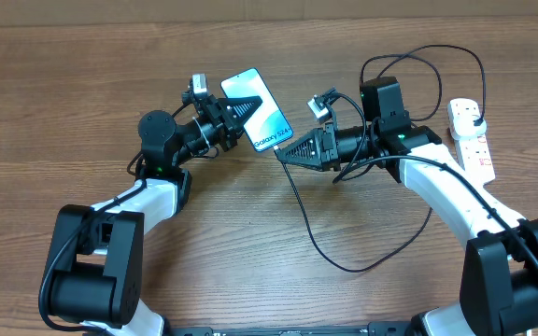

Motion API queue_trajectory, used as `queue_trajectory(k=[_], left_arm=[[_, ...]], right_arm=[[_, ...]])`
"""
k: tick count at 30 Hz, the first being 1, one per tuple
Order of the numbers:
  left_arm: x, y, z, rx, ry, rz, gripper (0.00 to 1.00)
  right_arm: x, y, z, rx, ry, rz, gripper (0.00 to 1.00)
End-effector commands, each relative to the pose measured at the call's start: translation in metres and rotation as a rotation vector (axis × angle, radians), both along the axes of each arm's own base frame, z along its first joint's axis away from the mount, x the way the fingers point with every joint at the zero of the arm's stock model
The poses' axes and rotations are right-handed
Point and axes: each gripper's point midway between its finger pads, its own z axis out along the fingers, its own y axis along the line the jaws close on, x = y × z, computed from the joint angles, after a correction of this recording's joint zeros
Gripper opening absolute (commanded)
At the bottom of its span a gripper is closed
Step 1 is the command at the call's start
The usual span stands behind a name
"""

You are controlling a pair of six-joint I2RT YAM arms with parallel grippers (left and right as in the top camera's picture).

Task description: Plug charger to phone and switch on socket

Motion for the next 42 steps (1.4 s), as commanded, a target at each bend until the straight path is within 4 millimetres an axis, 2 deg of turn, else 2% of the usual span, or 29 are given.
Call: queue_trajectory(k=[1,10,17,42], left_arm=[[-0.003,-0.0022,0.0094,0.0,-0.035,-0.012,0.05],[-0.003,-0.0022,0.0093,0.002,-0.038,-0.012,0.04],[-0.003,-0.0022,0.0094,0.002,-0.038,-0.012,0.05],[-0.0029,-0.0021,0.0095,0.002,-0.038,-0.012,0.05]], right_arm=[[-0.0042,0.0001,0.0098,0.011,-0.028,0.005,0.04],[-0.0051,0.0008,0.0151,0.036,-0.045,0.021,0.04],[0.0007,-0.0063,0.0149,0.035,-0.044,-0.002,0.04],[0.0024,-0.0067,0.0135,0.026,-0.046,-0.011,0.04]])
